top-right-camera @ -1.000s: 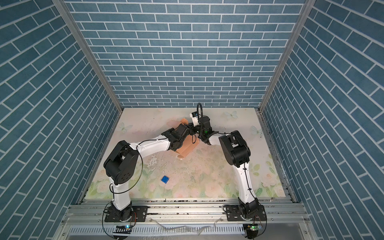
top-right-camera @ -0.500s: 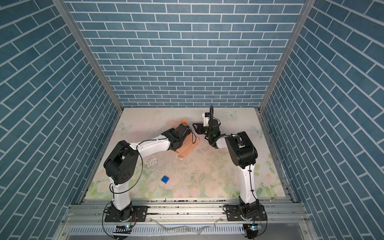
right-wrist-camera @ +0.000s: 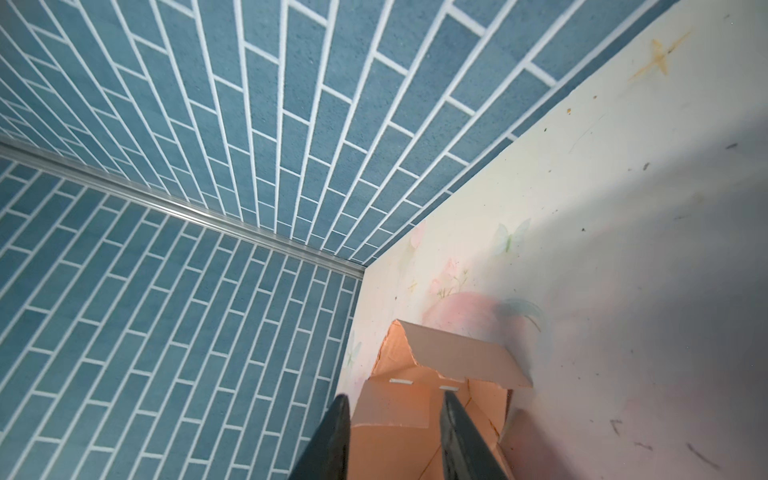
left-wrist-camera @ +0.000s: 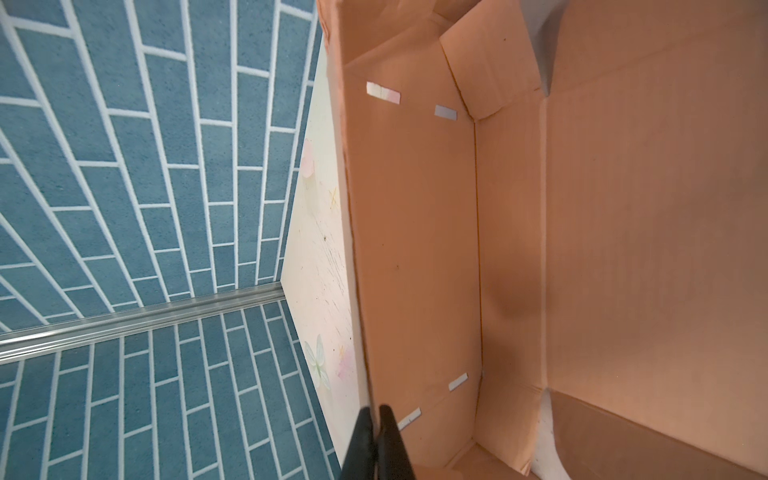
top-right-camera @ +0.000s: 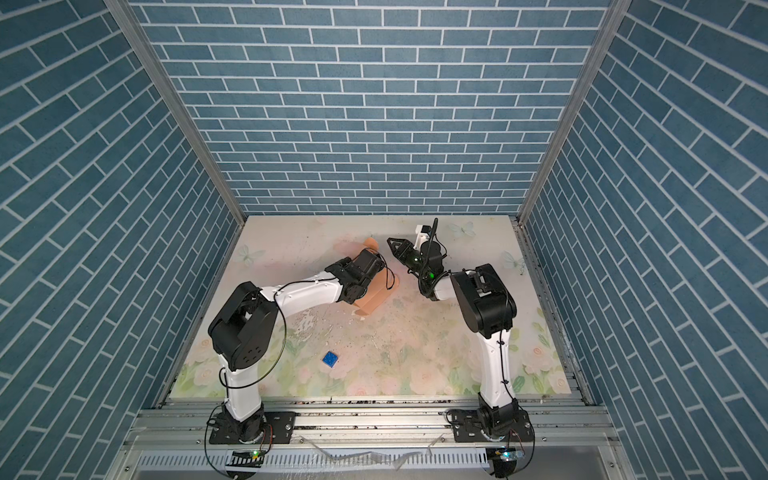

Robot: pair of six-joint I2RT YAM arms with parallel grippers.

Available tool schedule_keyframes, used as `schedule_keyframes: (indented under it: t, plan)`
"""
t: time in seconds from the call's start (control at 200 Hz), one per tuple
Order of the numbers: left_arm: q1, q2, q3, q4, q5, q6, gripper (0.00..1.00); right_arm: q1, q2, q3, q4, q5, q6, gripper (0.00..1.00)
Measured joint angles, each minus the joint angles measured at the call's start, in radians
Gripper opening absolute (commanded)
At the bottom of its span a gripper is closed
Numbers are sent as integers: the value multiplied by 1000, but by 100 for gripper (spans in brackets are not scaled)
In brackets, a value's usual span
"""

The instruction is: Fold the paper box

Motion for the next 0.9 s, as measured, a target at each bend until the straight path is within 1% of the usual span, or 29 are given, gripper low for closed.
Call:
schedule_keyframes:
  t: [0.18,0.305,0.74,0.9]
  plan:
    - [0,0,0,0,0,0,6,17,43,6,11,0,118,38]
    - [0,0,0,0,0,1,6,33,63,13,5,1,171,38]
    - [0,0,0,0,0,4,6,72,63,-29,0,63,275,39]
    - [0,0,0,0,0,5,6,100,57,-39,1,80,292,39]
